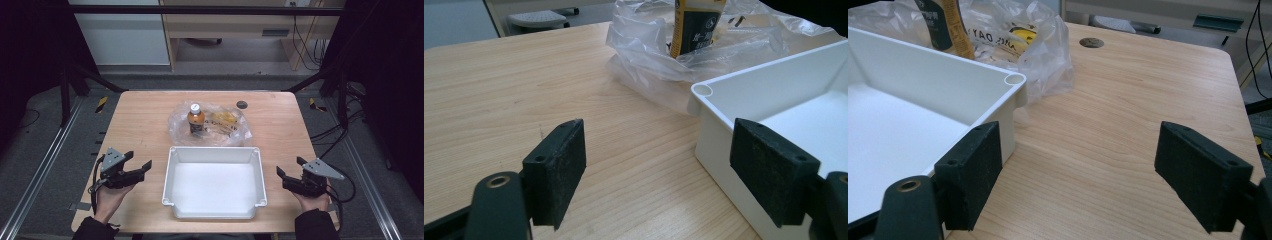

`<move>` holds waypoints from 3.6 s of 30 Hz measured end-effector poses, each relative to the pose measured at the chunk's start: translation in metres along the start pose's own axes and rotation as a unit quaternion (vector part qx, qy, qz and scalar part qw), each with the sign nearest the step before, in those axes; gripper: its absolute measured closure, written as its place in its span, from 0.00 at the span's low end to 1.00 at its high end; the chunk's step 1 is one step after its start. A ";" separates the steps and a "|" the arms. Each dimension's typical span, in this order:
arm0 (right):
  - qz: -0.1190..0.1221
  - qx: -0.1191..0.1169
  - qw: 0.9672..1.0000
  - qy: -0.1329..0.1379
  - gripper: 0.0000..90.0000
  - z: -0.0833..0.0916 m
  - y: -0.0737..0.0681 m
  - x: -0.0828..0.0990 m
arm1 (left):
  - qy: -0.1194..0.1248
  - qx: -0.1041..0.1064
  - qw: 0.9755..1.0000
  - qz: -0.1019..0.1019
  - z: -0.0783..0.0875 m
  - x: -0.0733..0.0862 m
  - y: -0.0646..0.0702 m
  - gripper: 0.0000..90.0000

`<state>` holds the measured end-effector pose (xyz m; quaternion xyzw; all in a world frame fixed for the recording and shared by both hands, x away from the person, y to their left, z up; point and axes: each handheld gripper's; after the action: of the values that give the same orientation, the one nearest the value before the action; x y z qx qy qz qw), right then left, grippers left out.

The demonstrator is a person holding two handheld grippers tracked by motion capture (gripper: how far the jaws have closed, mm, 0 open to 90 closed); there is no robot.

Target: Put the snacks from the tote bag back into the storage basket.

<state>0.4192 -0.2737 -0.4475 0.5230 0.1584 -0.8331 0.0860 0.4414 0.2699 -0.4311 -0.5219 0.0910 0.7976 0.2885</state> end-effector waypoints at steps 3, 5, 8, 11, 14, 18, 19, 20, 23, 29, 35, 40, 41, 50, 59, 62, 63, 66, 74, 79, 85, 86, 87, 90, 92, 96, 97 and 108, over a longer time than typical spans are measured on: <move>0.000 -0.001 1.000 -0.001 0.21 0.000 0.000 0.000 | 0.002 -0.001 1.000 0.003 0.000 -0.001 0.000 0.24; -0.001 0.000 1.000 0.000 0.21 0.000 0.000 0.000 | 0.001 0.000 1.000 0.005 0.001 -0.002 0.000 0.24; -0.002 0.001 1.000 0.000 0.21 0.000 0.000 0.000 | 0.002 0.002 1.000 0.005 0.000 -0.003 0.000 0.24; -0.002 0.001 1.000 -0.001 0.21 0.000 0.000 0.000 | 0.003 0.003 1.000 0.005 0.000 -0.005 0.001 0.24; -0.003 0.002 1.000 -0.001 0.20 0.000 0.000 0.000 | 0.007 0.001 1.000 0.006 0.000 -0.008 0.000 0.23; -0.002 0.001 1.000 -0.002 0.20 0.000 0.000 0.000 | 0.007 0.002 1.000 0.006 0.000 -0.011 0.001 0.23; -0.003 0.000 1.000 -0.002 0.20 0.000 0.000 0.000 | 0.008 0.002 1.000 0.005 0.000 -0.012 0.001 0.23; -0.003 0.001 1.000 -0.002 0.20 0.000 0.000 0.000 | 0.009 0.002 1.000 0.004 0.000 -0.013 0.001 0.23; -0.003 0.001 1.000 -0.004 0.20 -0.001 0.000 0.000 | 0.010 0.003 1.000 0.003 -0.001 -0.015 0.002 0.23; -0.002 0.004 1.000 -0.006 0.20 0.000 -0.001 0.000 | 0.010 0.000 1.000 -0.005 -0.002 -0.019 0.002 0.22; -0.002 0.007 1.000 -0.005 0.20 0.000 0.000 0.000 | 0.015 0.000 1.000 -0.009 -0.003 -0.026 0.002 0.22; -0.003 0.010 1.000 -0.005 0.19 0.000 0.000 0.000 | 0.016 0.004 1.000 -0.013 -0.007 -0.031 0.005 0.22; -0.003 0.010 1.000 -0.005 0.19 0.000 0.000 0.000 | 0.016 0.005 1.000 -0.013 -0.008 -0.032 0.005 0.22; -0.006 0.010 1.000 -0.004 0.19 0.000 0.001 -0.001 | 0.021 0.005 1.000 -0.011 -0.014 -0.040 0.003 0.22; -0.008 0.009 1.000 -0.004 0.19 0.000 0.001 -0.001 | 0.024 0.008 0.999 -0.019 -0.022 -0.049 0.008 0.22; -0.008 0.010 1.000 -0.004 0.19 0.000 0.001 -0.001 | 0.026 0.010 0.999 -0.021 -0.024 -0.052 0.009 0.23; -0.008 0.010 1.000 -0.004 0.19 0.000 0.001 -0.001 | 0.027 0.011 0.999 -0.020 -0.024 -0.052 0.010 0.23; -0.008 0.010 1.000 -0.004 0.19 0.000 0.001 -0.001 | 0.027 0.012 0.999 -0.021 -0.026 -0.054 0.011 0.23; -0.008 0.009 1.000 -0.006 0.19 0.000 0.001 -0.001 | 0.026 0.020 0.999 -0.022 -0.036 -0.061 0.014 0.23; -0.008 0.009 1.000 -0.007 0.19 0.000 0.001 -0.001 | 0.026 0.021 0.999 -0.022 -0.040 -0.063 0.016 0.23; -0.008 0.009 1.000 -0.007 0.19 -0.001 0.001 -0.001 | 0.028 0.023 0.999 -0.019 -0.045 -0.068 0.015 0.23; -0.008 0.008 1.000 -0.008 0.19 0.000 0.001 -0.001 | 0.028 0.025 0.999 -0.018 -0.046 -0.068 0.015 0.23; -0.008 0.008 1.000 -0.008 0.19 0.000 0.001 -0.001 | 0.029 0.024 0.999 -0.019 -0.046 -0.069 0.015 0.23; -0.008 0.008 1.000 -0.007 0.19 0.000 0.001 -0.001 | 0.028 0.023 0.999 -0.020 -0.048 -0.072 0.015 0.23; -0.008 0.008 1.000 -0.007 0.19 0.000 0.001 -0.001 | 0.029 0.023 0.999 -0.021 -0.050 -0.074 0.015 0.23; -0.010 0.008 1.000 -0.007 0.19 0.000 0.001 -0.001 | 0.033 0.022 0.999 -0.021 -0.052 -0.078 0.015 0.23; -0.010 0.008 1.000 -0.008 0.19 0.000 0.001 -0.001 | 0.034 0.021 0.999 -0.020 -0.053 -0.079 0.015 0.23; -0.009 0.009 1.000 -0.007 0.19 -0.001 0.001 -0.001 | 0.045 0.021 0.999 -0.019 -0.064 -0.092 0.014 0.25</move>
<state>0.4209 -0.2742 -0.4470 0.5166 0.1546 -0.8388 0.0750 0.5101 0.1963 -0.3802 -0.5529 0.1106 0.7656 0.3097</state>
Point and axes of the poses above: each handheld gripper's, and its own axes: z roughly backward along the jaws, x roughly out of its underside, y roughly to its right, and after that the axes turned 12 degrees about -z, right-handed
